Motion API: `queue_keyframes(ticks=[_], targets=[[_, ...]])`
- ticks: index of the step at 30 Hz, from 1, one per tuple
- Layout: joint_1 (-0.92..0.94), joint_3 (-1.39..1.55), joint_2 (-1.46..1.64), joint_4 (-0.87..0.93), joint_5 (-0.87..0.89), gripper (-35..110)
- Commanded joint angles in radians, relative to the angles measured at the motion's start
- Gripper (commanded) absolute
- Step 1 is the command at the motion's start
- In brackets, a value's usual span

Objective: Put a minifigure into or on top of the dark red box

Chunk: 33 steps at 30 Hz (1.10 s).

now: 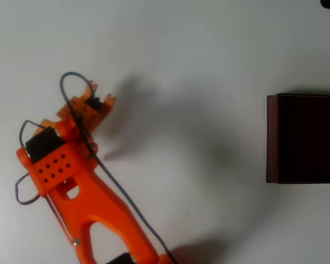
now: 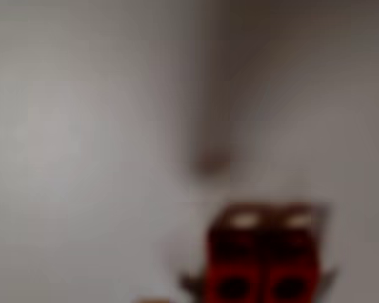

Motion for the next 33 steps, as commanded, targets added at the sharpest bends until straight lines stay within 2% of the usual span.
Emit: queue_keyframes(ticks=[1, 33], targets=[[-0.015, -0.029, 0.011, 0.009, 0.003, 23], [-0.052, -0.008, -0.043, -0.063, 0.052, 23]])
